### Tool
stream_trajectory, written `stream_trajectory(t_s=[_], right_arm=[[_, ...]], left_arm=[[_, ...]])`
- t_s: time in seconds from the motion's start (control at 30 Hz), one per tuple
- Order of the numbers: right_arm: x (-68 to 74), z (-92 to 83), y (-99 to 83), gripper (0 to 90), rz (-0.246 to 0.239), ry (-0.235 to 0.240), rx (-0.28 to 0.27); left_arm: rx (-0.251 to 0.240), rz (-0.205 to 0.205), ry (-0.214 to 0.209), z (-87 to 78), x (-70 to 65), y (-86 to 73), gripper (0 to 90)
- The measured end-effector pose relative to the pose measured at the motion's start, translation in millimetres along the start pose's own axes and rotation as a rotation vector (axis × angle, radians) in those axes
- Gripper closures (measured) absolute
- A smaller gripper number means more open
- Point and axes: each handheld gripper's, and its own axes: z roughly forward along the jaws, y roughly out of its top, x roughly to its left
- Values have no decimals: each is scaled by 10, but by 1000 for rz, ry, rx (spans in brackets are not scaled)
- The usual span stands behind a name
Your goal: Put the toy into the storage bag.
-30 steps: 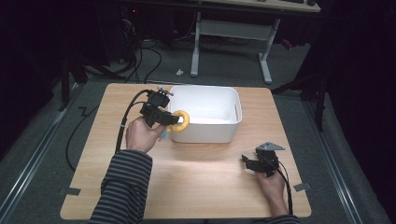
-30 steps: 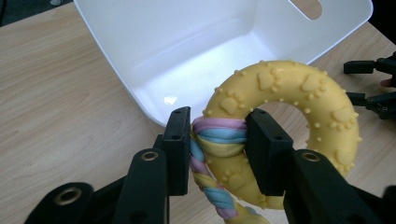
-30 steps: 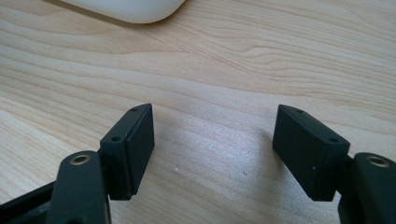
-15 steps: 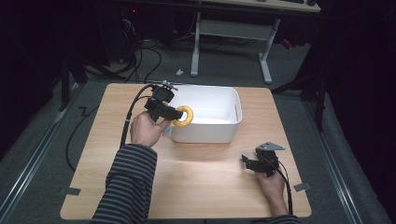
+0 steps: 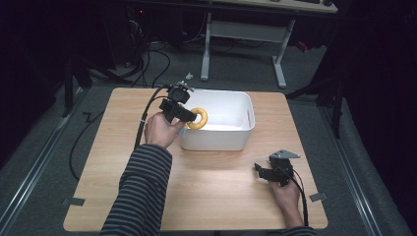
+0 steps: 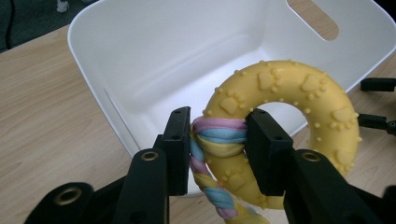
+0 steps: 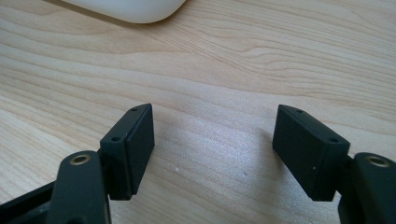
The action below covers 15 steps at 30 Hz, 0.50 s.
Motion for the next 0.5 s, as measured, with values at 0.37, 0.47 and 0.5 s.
stream_trajectory(t_s=[0.37, 0.47, 0.5], right_arm=[[0, 0, 0, 299, 0, 0, 0], [0, 0, 0, 299, 0, 0, 0], [0, 0, 0, 299, 0, 0, 0]], left_arm=[[9, 18, 17, 86, -28, 145, 628], [10, 20, 24, 108, -34, 182, 628], [14, 28, 26, 126, -40, 203, 628]])
